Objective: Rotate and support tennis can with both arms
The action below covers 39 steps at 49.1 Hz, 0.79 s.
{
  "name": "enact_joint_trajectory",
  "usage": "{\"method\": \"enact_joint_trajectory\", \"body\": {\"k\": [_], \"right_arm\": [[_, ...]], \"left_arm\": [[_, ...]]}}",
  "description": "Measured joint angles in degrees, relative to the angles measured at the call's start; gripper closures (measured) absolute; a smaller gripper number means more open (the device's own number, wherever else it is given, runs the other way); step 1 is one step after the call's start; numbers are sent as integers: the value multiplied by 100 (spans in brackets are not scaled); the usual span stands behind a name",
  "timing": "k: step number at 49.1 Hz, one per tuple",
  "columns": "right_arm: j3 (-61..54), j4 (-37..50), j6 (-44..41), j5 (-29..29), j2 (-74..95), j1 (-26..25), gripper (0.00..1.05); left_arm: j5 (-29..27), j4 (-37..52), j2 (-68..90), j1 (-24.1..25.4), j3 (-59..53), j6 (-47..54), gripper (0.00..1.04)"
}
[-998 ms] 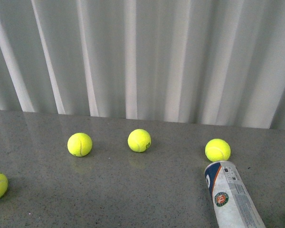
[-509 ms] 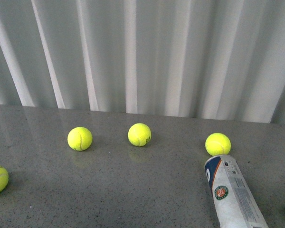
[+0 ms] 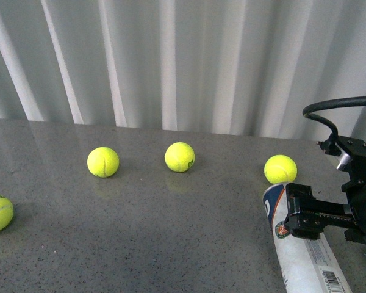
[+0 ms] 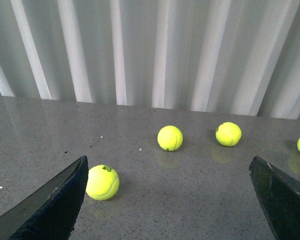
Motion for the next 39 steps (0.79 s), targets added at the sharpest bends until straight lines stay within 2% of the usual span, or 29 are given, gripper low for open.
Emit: {"method": "enact_joint_trajectory", "body": {"k": [22,31,39], "right_arm": [[807,234,114,-192,1257,251,7],[1045,144,-302,-151,1338,293,35],[1285,76,-1547,-214,1086,457,59]], "left_arm": [[0,0,0,0,0,0,7],[-2,0,0,0,0,0,7],[0,0,0,0,0,0,7]]}}
